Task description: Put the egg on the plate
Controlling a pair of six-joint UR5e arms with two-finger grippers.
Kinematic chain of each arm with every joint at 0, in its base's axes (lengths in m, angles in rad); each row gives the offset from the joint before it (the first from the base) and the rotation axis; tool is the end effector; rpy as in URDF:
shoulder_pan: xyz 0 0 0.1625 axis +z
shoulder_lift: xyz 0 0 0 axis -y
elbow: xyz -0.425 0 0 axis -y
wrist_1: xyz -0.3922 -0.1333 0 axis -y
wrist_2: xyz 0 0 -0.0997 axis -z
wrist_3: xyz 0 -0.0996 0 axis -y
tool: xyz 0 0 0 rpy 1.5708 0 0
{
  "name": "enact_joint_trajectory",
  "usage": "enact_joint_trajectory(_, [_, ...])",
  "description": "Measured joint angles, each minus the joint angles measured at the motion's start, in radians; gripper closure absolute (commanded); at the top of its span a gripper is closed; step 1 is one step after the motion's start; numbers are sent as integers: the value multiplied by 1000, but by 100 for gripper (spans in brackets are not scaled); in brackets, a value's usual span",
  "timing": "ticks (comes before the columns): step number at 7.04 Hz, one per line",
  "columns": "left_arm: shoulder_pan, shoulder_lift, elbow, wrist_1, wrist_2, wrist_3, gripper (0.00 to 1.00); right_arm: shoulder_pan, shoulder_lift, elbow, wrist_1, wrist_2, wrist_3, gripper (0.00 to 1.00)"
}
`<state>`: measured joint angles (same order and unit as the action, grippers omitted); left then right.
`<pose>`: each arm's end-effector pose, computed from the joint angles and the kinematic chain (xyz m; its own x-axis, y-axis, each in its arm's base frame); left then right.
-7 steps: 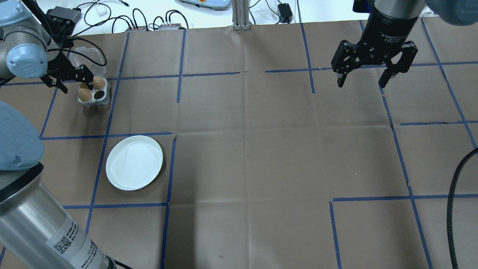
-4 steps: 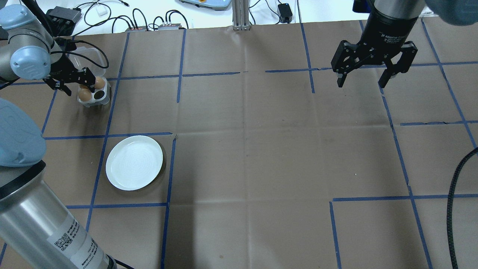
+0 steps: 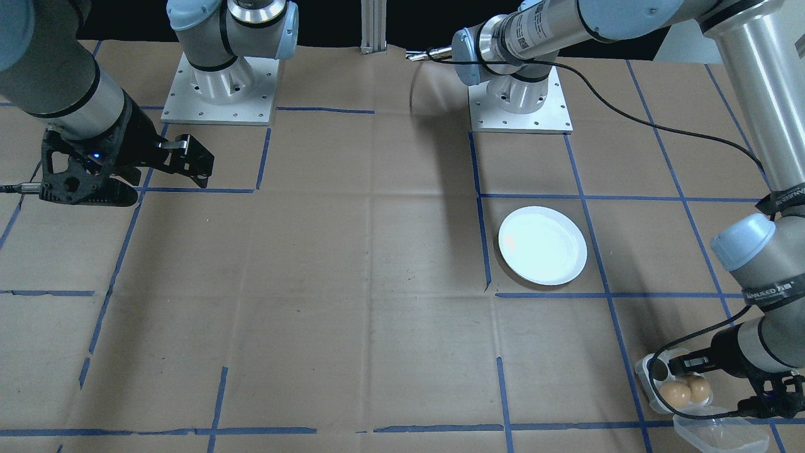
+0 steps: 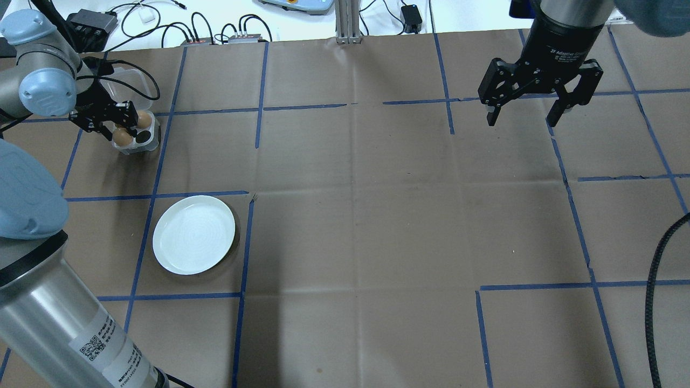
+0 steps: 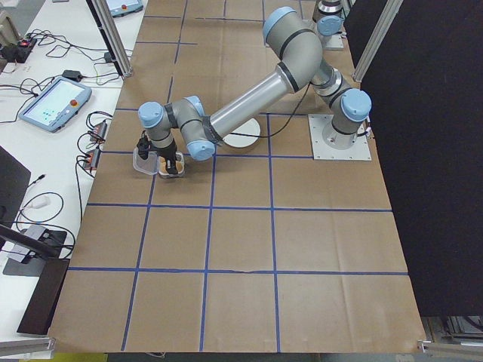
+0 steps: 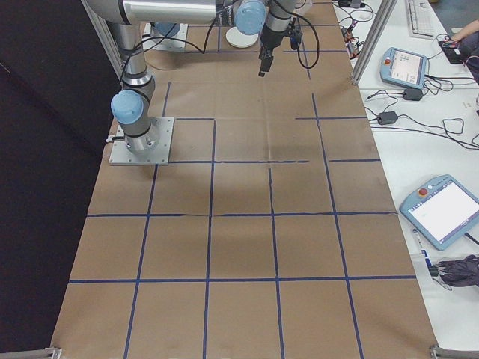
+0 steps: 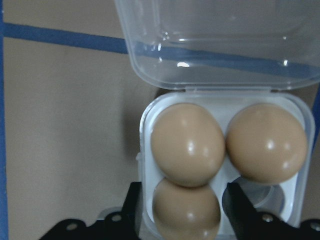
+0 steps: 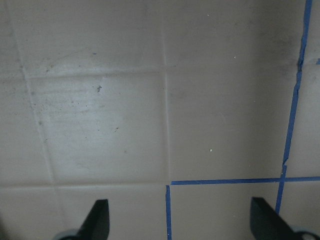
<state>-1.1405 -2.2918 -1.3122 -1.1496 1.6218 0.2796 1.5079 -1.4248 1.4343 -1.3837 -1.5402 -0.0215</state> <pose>0.1868 -0.7143 0.2033 -0.9883 -0.1480 -0.0376 -0.1499 0.9872 0.0537 0.1026 -0.5399 0.4621 -0.9983 0.0477 -0.0342 0.0402 0.9801 0.1946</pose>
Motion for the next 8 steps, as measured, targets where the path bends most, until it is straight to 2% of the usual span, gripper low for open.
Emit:
enact_joint_trajectory(2, [-2,0,-4,-1,0,2,89,0,0,0,0,0,0,0])
enact_joint_trajectory(3, [-2,1,-5,-1,1,4,100,0,0,0,0,0,0,0])
enact_joint_trajectory(8, [7,21,-2,-4,31,145,100,0,0,0,0,-1,0,0])
